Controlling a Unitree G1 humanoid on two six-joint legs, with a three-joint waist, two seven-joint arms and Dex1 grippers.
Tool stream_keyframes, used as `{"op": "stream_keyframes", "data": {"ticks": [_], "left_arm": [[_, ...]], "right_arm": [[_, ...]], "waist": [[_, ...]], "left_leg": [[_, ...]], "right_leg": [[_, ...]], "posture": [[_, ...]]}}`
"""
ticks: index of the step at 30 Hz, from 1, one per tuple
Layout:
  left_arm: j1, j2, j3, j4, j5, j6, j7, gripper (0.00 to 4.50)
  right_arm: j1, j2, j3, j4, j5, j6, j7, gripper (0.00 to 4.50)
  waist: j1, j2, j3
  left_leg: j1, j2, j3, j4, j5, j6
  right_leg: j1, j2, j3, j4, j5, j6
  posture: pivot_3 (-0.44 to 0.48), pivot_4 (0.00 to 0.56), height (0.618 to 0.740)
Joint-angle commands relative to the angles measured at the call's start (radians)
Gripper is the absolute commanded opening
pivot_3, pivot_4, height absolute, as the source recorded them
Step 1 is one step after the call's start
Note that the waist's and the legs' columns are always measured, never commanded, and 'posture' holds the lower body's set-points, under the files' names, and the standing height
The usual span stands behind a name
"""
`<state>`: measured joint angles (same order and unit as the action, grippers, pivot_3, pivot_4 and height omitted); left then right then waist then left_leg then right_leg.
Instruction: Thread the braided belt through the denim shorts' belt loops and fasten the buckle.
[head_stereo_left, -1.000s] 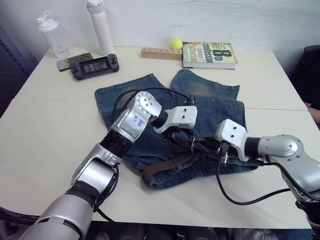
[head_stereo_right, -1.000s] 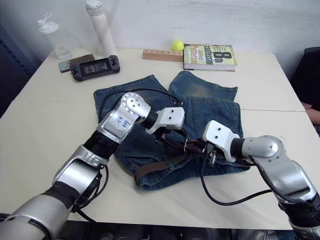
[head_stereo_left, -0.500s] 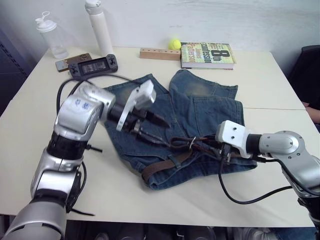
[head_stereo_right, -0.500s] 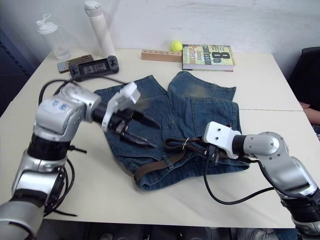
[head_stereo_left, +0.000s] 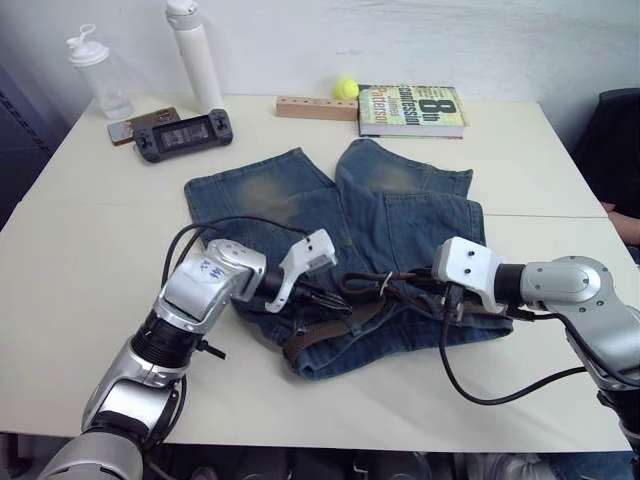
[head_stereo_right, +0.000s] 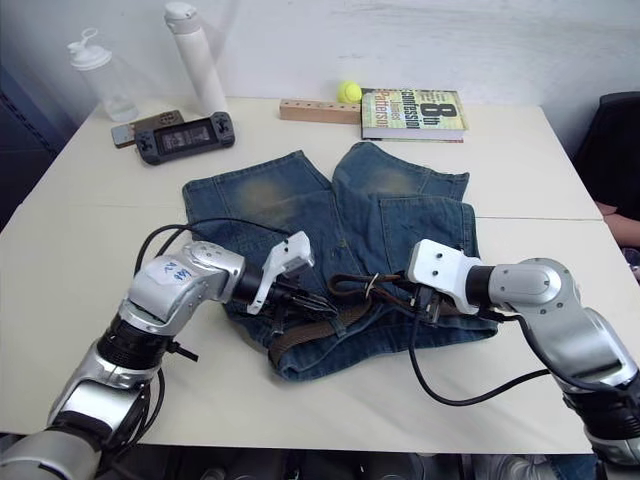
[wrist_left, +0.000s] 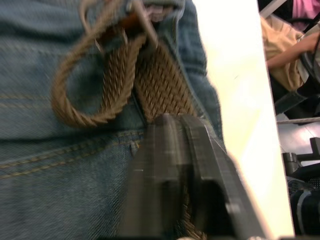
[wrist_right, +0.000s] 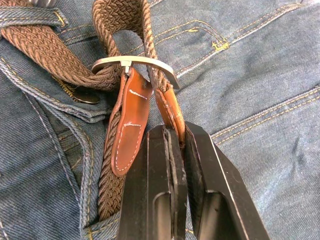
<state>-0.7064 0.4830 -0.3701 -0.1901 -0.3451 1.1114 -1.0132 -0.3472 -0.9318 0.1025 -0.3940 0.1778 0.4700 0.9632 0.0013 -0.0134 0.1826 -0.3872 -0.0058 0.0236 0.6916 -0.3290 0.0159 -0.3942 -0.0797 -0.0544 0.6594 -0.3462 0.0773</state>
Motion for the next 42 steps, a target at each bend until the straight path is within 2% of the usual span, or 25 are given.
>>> {"op": "stream_keyframes", "data": {"ticks": [1, 4, 8, 14, 16, 18, 21, 28, 35, 37, 42], "left_arm": [[0.036, 0.012, -0.052, -0.033, -0.009, -0.018, -0.001, 0.02], [0.075, 0.075, -0.141, -0.006, 0.028, -0.07, -0.034, 0.02], [0.094, 0.121, -0.207, 0.023, 0.067, -0.132, -0.043, 0.02], [0.099, 0.17, -0.27, 0.065, 0.133, -0.229, -0.051, 0.02], [0.102, 0.176, -0.272, 0.07, 0.138, -0.242, -0.056, 0.02], [0.107, 0.179, -0.274, 0.07, 0.14, -0.247, -0.061, 0.02], [0.111, 0.184, -0.275, 0.069, 0.144, -0.252, -0.063, 0.02], [0.125, 0.202, -0.267, 0.055, 0.145, -0.263, -0.066, 0.02], [0.126, 0.206, -0.246, 0.031, 0.126, -0.284, -0.077, 0.02], [0.124, 0.191, -0.22, 0.031, 0.114, -0.34, -0.087, 0.02], [0.121, 0.173, -0.163, 0.015, 0.081, -0.41, -0.127, 0.0]], "right_arm": [[-0.004, -0.021, -0.047, -0.04, -0.002, -0.001, -0.004, 0.0], [0.001, -0.033, -0.05, -0.041, -0.018, -0.021, -0.003, 0.0], [0.025, -0.061, -0.062, -0.027, -0.048, -0.083, -0.003, 0.0], [0.115, -0.181, -0.162, 0.127, -0.109, -0.35, 0.027, 0.0], [0.123, -0.208, -0.191, 0.2, -0.122, -0.449, 0.036, 0.0], [0.121, -0.232, -0.211, 0.291, -0.138, -0.56, 0.037, 0.0], [0.115, -0.249, -0.225, 0.382, -0.148, -0.662, 0.045, 0.0], [0.112, -0.276, -0.236, 0.562, -0.15, -0.801, 0.077, 0.0], [0.212, -0.232, -0.242, 0.547, -0.158, -0.885, 0.035, 0.0], [0.245, -0.21, -0.24, 0.527, -0.128, -0.871, 0.033, 0.0], [0.309, -0.172, -0.24, 0.487, -0.142, -0.928, -0.002, 2.22]], "waist": [[0.0, 0.0, 0.0], [-0.001, 0.0, 0.0], [0.0, 0.001, -0.001], [-0.001, 0.004, -0.004], [-0.003, 0.005, -0.005], [-0.006, 0.005, -0.005], [-0.008, 0.005, -0.005], [-0.006, 0.006, -0.006], [-0.005, 0.006, -0.006], [-0.006, 0.006, -0.006], [-0.004, 0.006, -0.006]], "left_leg": [[0.0, 0.0, 0.0, 0.0, 0.0, 0.0], [0.0, 0.0, 0.0, 0.0, 0.0, 0.0], [0.001, 0.0, 0.0, 0.0, 0.0, 0.0], [0.002, 0.0, 0.001, -0.001, 0.0, 0.0], [0.005, 0.0, 0.002, -0.002, 0.0, 0.0], [0.019, 0.0, 0.005, -0.009, 0.0, 0.0], [0.032, 0.001, 0.008, -0.014, -0.001, 0.001], [0.034, 0.001, 0.009, -0.016, -0.001, 0.001], [0.034, 0.002, 0.008, -0.017, -0.001, 0.001], [0.034, 0.002, 0.008, -0.017, -0.001, 0.0], [0.033, 0.002, 0.008, -0.017, -0.001, 0.0]], "right_leg": [[0.0, 0.0, 0.0, 0.0, 0.0, 0.0], [0.0, 0.0, 0.0, 0.0, 0.0, 0.0], [0.001, 0.0, 0.0, 0.0, 0.0, 0.0], [0.002, 0.0, 0.0, -0.001, 0.0, 0.0], [0.004, 0.0, 0.001, -0.002, 0.0, 0.0], [0.016, 0.001, 0.004, -0.006, 0.0, 0.0], [0.025, 0.001, 0.007, -0.012, -0.001, -0.001], [0.027, 0.001, 0.007, -0.013, -0.001, -0.001], [0.027, 0.001, 0.007, -0.014, -0.001, -0.001], [0.027, 0.001, 0.007, -0.014, -0.001, -0.001], [0.026, 0.001, 0.007, -0.014, -0.001, -0.001]], "posture": [[0.0, 0.15, 0.738], [0.0, 0.15, 0.738], [0.0, 0.15, 0.738], [0.0, 0.15, 0.738], [0.0, 0.15, 0.738], [0.0, 0.15, 0.738], [0.0, 0.15, 0.738], [0.0, 0.15, 0.738], [0.0, 0.15, 0.738], [0.0, 0.15, 0.738], [0.0, 0.15, 0.738]]}}
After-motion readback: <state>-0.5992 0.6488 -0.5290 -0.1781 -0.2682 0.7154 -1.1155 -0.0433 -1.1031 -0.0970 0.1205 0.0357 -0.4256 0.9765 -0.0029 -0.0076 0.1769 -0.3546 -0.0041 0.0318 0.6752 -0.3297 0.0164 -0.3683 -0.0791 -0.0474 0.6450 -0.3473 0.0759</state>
